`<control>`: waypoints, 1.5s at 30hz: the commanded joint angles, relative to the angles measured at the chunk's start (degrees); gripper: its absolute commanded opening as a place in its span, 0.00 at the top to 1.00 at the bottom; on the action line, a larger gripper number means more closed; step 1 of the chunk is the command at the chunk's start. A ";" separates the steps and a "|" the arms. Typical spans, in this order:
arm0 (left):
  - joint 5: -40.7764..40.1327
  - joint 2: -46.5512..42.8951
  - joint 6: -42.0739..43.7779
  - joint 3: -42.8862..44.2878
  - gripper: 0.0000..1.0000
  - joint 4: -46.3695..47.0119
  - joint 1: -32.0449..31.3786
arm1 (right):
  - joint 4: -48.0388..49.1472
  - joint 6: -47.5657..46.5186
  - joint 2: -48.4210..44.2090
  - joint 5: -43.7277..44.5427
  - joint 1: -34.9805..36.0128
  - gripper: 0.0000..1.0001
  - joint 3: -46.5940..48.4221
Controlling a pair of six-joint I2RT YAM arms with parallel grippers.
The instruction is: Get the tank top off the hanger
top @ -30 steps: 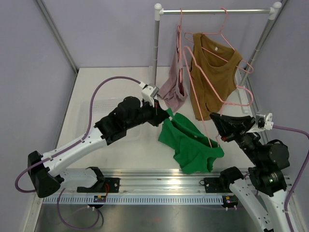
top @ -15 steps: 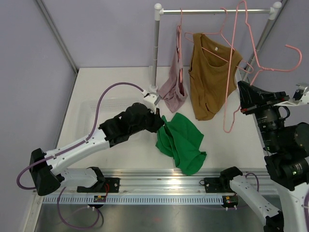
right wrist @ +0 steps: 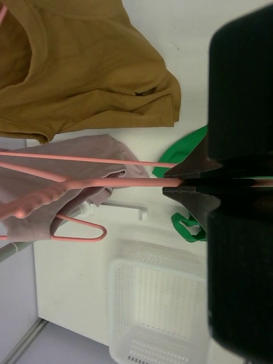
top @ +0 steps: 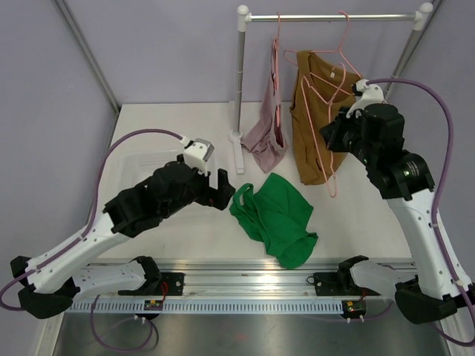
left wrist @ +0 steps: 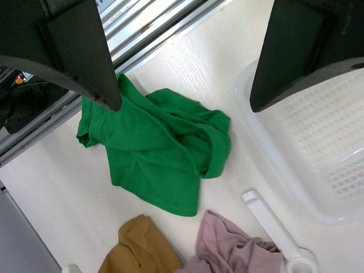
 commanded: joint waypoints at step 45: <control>-2.23 6.53 -0.40 -4.67 0.01 10.28 -6.61 | -4.25 -6.07 32.22 -4.01 -6.34 0.01 42.32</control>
